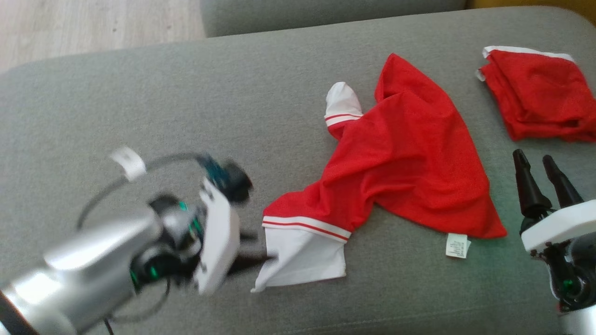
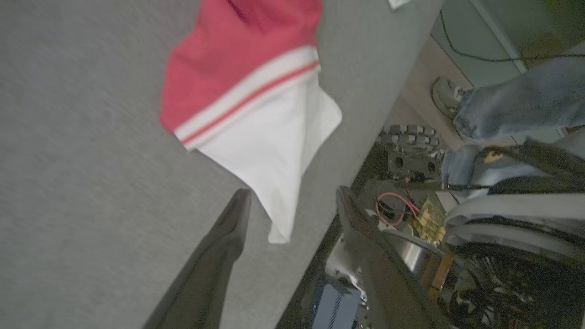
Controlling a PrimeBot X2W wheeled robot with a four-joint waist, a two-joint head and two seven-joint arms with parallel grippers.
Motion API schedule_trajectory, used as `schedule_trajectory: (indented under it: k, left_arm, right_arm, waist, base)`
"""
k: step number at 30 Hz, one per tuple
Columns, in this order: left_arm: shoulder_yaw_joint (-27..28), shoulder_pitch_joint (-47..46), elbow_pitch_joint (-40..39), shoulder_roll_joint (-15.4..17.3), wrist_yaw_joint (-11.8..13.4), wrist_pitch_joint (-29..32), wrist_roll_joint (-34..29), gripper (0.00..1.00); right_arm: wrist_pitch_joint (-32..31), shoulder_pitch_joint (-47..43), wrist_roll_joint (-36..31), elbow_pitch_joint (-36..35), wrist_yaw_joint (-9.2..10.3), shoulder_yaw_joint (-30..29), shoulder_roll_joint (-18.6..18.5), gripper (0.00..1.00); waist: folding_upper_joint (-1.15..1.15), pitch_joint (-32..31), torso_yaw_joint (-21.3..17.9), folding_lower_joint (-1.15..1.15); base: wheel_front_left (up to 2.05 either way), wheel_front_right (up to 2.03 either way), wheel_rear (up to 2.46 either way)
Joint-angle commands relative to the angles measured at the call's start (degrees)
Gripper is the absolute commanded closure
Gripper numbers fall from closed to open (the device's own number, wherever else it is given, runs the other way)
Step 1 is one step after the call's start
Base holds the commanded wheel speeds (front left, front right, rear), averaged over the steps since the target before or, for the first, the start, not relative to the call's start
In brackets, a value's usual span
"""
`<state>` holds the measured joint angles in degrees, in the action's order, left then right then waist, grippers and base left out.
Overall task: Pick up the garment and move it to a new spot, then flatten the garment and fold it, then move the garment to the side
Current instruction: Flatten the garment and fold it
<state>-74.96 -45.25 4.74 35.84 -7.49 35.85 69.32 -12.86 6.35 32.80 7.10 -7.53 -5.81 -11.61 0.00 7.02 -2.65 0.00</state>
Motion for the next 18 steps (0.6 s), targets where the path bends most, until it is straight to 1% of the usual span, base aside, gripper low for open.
schedule_trajectory:
  k: [1,3,4,6,9,15,18]
  left_arm:
    - [4.18,-4.92,-0.46,1.97,0.00,-1.64,-0.22,0.00]
    - [4.95,-6.29,1.89,1.87,0.08,-3.92,-2.27,0.00]
    - [5.09,-6.67,3.49,1.42,0.69,-5.02,-3.58,0.00]
    - [5.11,-6.86,6.89,-0.16,1.97,-7.02,-5.52,0.00]
    - [5.04,-6.60,11.47,-3.43,2.03,-8.57,-5.65,0.00]
    - [3.16,-7.83,19.56,-8.60,0.67,-6.81,-8.06,0.00]
    - [2.35,-8.06,22.82,-10.35,0.23,-4.71,-9.91,0.00]
  right_arm:
    - [0.66,1.29,0.19,-1.92,0.04,1.25,-1.19,0.00]
    - [0.90,1.38,0.23,-2.02,0.04,1.62,-1.02,0.00]
    - [1.02,1.43,0.27,-2.05,0.04,1.78,-0.94,0.00]
    - [1.21,1.53,0.42,-2.00,0.04,2.16,-0.76,0.00]
    - [1.44,1.78,0.76,-1.82,0.04,2.79,-0.65,0.00]
    - [2.07,2.69,1.51,-0.97,0.04,3.57,-0.87,0.00]
    - [2.49,3.25,1.99,-0.34,0.04,4.12,-0.90,0.00]
  waist:
    - [0.00,-0.36,-0.39,0.00]
    - [0.00,-0.50,-0.93,0.00]
    - [0.00,-0.47,-1.23,0.00]
    - [0.00,-0.24,-1.99,0.00]
    - [0.00,0.46,-3.22,0.00]
    - [0.00,1.99,-5.54,0.00]
    - [0.00,2.40,-6.46,0.00]
  base:
    - [0.00,0.00,0.00]
    - [0.00,0.00,0.00]
    - [0.00,0.00,0.00]
    - [0.00,0.00,0.00]
    - [0.00,0.00,0.00]
    - [0.00,0.00,0.00]
    - [0.00,0.00,0.00]
